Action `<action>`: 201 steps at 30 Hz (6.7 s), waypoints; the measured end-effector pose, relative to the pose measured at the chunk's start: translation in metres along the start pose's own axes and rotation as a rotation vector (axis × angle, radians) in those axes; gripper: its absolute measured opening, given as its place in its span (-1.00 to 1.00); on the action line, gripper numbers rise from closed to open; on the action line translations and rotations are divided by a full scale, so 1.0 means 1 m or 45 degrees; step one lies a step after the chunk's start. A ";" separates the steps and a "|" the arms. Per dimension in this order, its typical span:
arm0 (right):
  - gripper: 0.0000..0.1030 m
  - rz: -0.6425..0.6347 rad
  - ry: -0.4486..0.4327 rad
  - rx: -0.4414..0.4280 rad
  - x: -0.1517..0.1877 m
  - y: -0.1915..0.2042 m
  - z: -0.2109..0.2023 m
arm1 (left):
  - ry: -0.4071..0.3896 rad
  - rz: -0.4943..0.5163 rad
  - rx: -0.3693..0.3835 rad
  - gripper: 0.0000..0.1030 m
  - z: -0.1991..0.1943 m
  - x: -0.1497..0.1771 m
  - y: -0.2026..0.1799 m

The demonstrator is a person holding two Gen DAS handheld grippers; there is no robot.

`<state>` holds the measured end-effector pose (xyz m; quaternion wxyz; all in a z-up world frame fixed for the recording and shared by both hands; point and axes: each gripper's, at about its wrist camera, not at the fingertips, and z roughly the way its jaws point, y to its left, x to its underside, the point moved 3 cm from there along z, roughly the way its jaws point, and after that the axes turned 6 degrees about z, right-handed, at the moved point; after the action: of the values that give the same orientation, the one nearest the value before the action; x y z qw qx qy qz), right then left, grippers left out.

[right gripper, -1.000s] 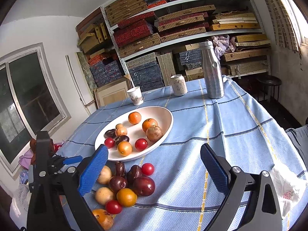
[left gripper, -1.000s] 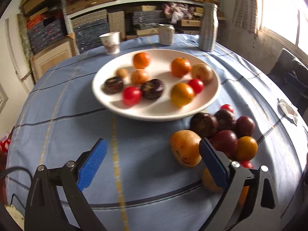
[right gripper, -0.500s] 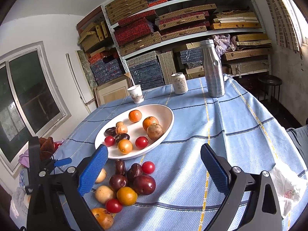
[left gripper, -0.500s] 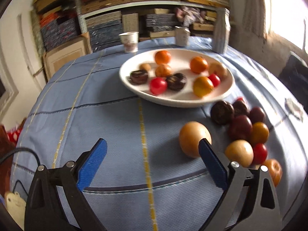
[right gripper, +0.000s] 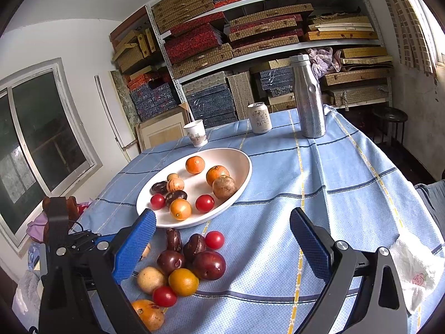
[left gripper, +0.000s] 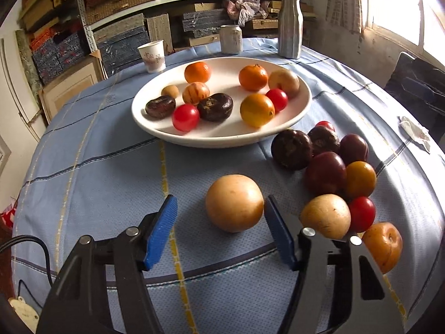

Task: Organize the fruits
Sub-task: 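Move the open left tool to a large tan round fruit in the pile, then close the left tool on the tan fruit while the right tool approaches a dark red plum, then grasp the dark red plum with the right tool while the left tool lifts the tan fruit, then carry both fruits over the white plate and open both tools to release them, then move both open tools back toward the fruit pile, then grasp a dark brown patterned round fruit with the left tool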

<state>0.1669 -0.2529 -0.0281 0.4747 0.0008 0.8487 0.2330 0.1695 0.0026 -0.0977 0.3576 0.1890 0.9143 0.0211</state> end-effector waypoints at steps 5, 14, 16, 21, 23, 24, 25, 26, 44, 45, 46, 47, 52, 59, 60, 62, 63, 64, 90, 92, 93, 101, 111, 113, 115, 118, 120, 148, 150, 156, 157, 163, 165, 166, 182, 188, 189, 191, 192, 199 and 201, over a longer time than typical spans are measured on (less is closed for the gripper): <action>0.90 0.001 0.012 0.002 0.002 -0.001 0.002 | 0.001 0.014 0.032 0.24 0.004 -0.004 -0.005; 0.90 0.007 0.032 0.004 0.005 -0.001 0.005 | 0.052 0.005 0.113 0.04 0.017 -0.006 -0.009; 0.90 0.008 0.039 0.006 0.005 -0.002 0.006 | 0.052 -0.002 0.111 -0.06 0.017 -0.006 -0.009; 0.90 0.008 0.064 0.004 0.007 -0.001 0.009 | 0.047 -0.057 0.099 -0.15 0.017 -0.006 0.002; 0.90 0.004 0.072 0.005 0.008 -0.001 0.010 | 0.032 -0.083 0.088 -0.15 0.012 -0.005 0.008; 0.90 -0.002 0.076 0.010 0.009 0.000 0.010 | 0.023 -0.094 0.078 -0.15 0.009 -0.004 0.012; 0.90 -0.010 0.079 0.016 0.010 0.001 0.011 | 0.017 -0.106 0.065 -0.15 0.007 -0.003 0.015; 0.90 -0.018 0.083 0.020 0.011 0.002 0.012 | 0.013 -0.114 0.057 -0.15 0.005 -0.003 0.017; -0.02 -0.214 0.381 0.087 0.056 0.021 0.056 | 0.031 -0.108 0.060 -0.15 0.006 0.002 0.016; -0.05 -0.205 0.388 0.083 0.057 0.021 0.057 | 0.031 -0.107 0.060 -0.15 0.006 0.002 0.016; -0.05 -0.194 0.392 0.077 0.056 0.019 0.058 | 0.032 -0.107 0.060 -0.15 0.006 0.002 0.016; -0.05 -0.179 0.399 0.070 0.056 0.018 0.059 | 0.034 -0.107 0.060 -0.15 0.006 0.002 0.016; -0.19 -0.083 0.441 -0.004 0.056 0.012 0.067 | 0.047 -0.106 0.064 -0.15 0.008 0.003 0.015; -0.24 -0.007 0.468 -0.059 0.056 0.009 0.073 | 0.064 -0.112 0.079 -0.15 0.012 0.005 0.015; -0.24 0.005 0.473 -0.066 0.057 0.009 0.074 | 0.064 -0.115 0.082 -0.15 0.012 0.005 0.016; -0.21 0.040 0.493 -0.092 0.056 0.005 0.078 | 0.064 -0.119 0.087 -0.15 0.012 0.005 0.016; -0.22 0.063 0.504 -0.096 0.056 0.002 0.080 | 0.063 -0.119 0.087 -0.15 0.012 0.005 0.017; -0.22 0.093 0.517 -0.116 0.056 -0.001 0.081 | 0.063 -0.119 0.086 -0.15 0.012 0.004 0.016; -0.27 0.027 0.181 -0.117 -0.040 0.028 0.032 | -0.126 -0.191 0.013 -0.15 -0.038 -0.071 0.054; -0.27 -0.008 0.159 -0.112 -0.057 0.038 0.037 | -0.148 -0.209 0.027 -0.15 -0.035 -0.092 0.060; -0.27 -0.023 0.151 -0.108 -0.065 0.045 0.043 | -0.154 -0.226 0.038 -0.15 -0.029 -0.102 0.063; -0.27 -0.054 0.268 -0.130 -0.066 0.068 0.122 | -0.100 -0.336 0.038 -0.15 0.036 -0.138 0.098; -0.27 -0.102 0.410 -0.068 -0.051 0.071 0.191 | -0.021 -0.352 0.081 -0.15 0.112 -0.162 0.119; -0.27 -0.117 0.414 -0.050 -0.048 0.071 0.194 | -0.015 -0.352 0.088 -0.15 0.123 -0.166 0.121; -0.24 -0.127 0.417 -0.033 -0.046 0.070 0.198 | -0.005 -0.346 0.094 -0.15 0.130 -0.167 0.120; -0.20 -0.134 0.421 -0.013 -0.045 0.068 0.202 | 0.007 -0.345 0.100 -0.11 0.139 -0.166 0.121; -0.20 -0.122 0.426 -0.016 -0.044 0.067 0.203 | -0.003 -0.352 0.131 -0.01 0.137 -0.164 0.122; 0.41 -0.049 0.093 -0.102 -0.021 0.044 0.033 | -0.079 -0.231 0.129 0.40 -0.001 -0.066 0.041; 0.41 0.006 0.111 -0.075 -0.016 0.028 0.033 | -0.068 -0.225 0.144 0.41 -0.004 -0.057 0.029; 0.63 0.048 0.093 -0.024 -0.014 0.011 0.030 | -0.035 -0.146 0.142 0.43 0.003 -0.053 -0.006; 0.66 0.041 0.086 -0.025 -0.014 0.012 0.029 | -0.027 -0.143 0.145 0.43 0.005 -0.054 -0.009; 0.67 0.035 0.082 -0.012 -0.014 0.012 0.028 | 0.013 -0.122 0.136 0.44 0.018 -0.054 -0.022; 0.67 0.038 0.088 -0.017 -0.014 0.012 0.029 | 0.018 -0.115 0.142 0.44 0.020 -0.055 -0.027; 0.67 0.039 0.087 -0.018 -0.014 0.012 0.028 | 0.016 -0.112 0.136 0.47 0.020 -0.056 -0.028; 0.80 0.046 0.089 -0.012 -0.013 0.012 0.028 | 0.010 -0.065 0.031 0.69 0.026 -0.055 -0.036; 0.80 0.048 0.091 -0.015 -0.013 0.012 0.028 | 0.014 -0.100 0.018 0.82 0.027 -0.049 -0.024; 0.80 0.048 0.090 -0.015 -0.013 0.012 0.028 | 0.011 -0.103 0.009 0.83 0.025 -0.047 -0.020; 0.80 0.052 0.092 -0.017 -0.013 0.013 0.028 | -0.001 -0.108 -0.036 0.84 0.018 -0.042 -0.010; 0.80 0.048 0.092 -0.016 -0.013 0.013 0.028 | 0.003 -0.121 -0.051 0.84 0.016 -0.038 -0.003; 0.80 0.046 0.083 -0.037 -0.010 0.016 0.026 | -0.001 -0.263 -0.086 0.84 -0.002 -0.006 0.038; 0.80 0.049 0.085 -0.029 -0.010 0.016 0.026 | -0.027 -0.231 -0.081 0.84 -0.007 -0.006 0.032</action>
<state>0.1897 -0.2303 -0.0255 0.4416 0.0040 0.8612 0.2515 0.1793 0.0305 -0.0833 0.3736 0.0943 0.9226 0.0158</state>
